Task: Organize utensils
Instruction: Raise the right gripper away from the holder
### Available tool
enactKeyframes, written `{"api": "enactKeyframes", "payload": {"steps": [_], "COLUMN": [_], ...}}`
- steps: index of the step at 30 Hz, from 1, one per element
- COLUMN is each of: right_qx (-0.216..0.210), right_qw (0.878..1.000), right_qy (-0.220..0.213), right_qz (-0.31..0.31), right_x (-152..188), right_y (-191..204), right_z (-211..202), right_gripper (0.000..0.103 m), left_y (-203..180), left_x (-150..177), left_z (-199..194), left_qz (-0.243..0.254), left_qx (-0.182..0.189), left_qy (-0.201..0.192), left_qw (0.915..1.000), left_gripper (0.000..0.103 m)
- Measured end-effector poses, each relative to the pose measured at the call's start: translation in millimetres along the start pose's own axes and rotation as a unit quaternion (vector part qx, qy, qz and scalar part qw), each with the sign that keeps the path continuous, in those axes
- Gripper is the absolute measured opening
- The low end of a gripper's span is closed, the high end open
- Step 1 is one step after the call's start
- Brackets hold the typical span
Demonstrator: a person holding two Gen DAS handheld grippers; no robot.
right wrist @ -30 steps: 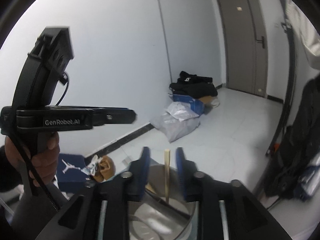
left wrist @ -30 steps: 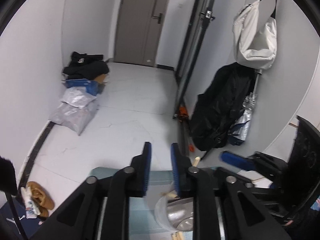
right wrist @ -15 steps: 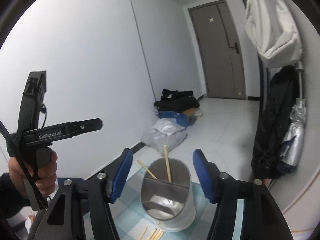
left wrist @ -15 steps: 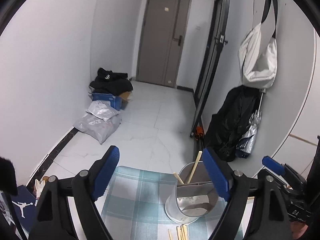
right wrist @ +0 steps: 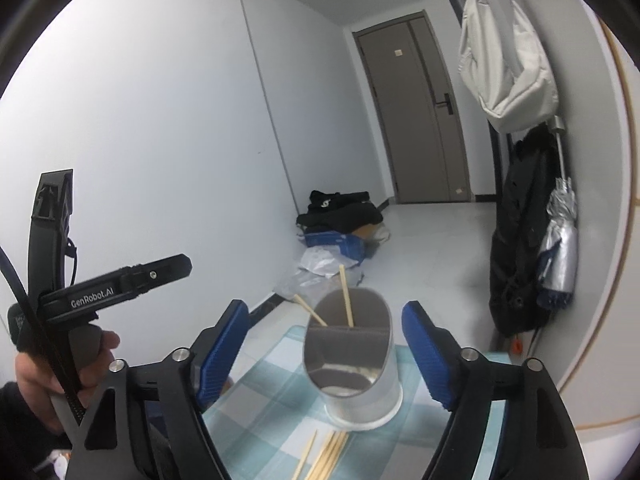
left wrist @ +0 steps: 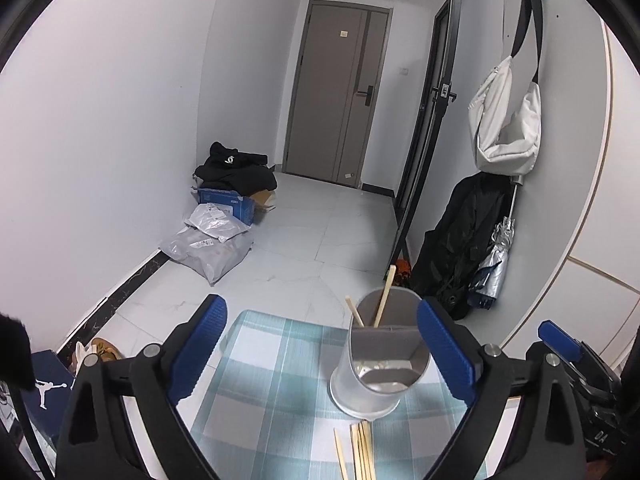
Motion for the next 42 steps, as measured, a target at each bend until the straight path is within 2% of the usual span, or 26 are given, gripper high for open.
{"api": "enactKeyframes", "payload": {"steps": [6, 15, 27, 36, 40, 42], "right_qx": [0.017, 0.046, 0.089, 0.124, 0.130, 0.126], "right_qw": [1.000, 0.998, 0.989, 0.972, 0.963, 0.960], "right_qy": [0.003, 0.031, 0.110, 0.197, 0.233, 0.246], "right_qz": [0.012, 0.007, 0.047, 0.035, 0.035, 0.036], "right_x": [25, 65, 122, 163, 178, 184], "right_y": [-3, -7, -36, -46, -49, -48], "right_z": [-11, -7, 19, 55, 73, 82], "right_gripper": [0.085, 0.085, 0.085, 0.085, 0.084, 0.080], "left_y": [-2, 4, 17, 37, 48, 54], "left_x": [23, 56, 109, 128, 133, 134], "left_z": [-2, 1, 33, 53, 62, 64], "left_qz": [0.001, -0.010, -0.023, -0.033, -0.058, -0.072], "left_qx": [0.002, 0.003, 0.001, -0.008, -0.010, -0.013], "left_qy": [0.001, 0.014, 0.063, 0.112, 0.135, 0.142], "left_qw": [1.0000, 0.9999, 0.9977, 0.9931, 0.9891, 0.9872], "left_gripper": [0.098, 0.098, 0.098, 0.098, 0.098, 0.098]}}
Point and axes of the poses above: each gripper's, at about its wrist camera, not at the fingertips, and z roughly the way its jaws point, y to its left, x to its underside, the point moved 7 cm from there along z, roughly the way its jaws point, and after that the axes turned 7 degrees about z, right-handed, at the moved point
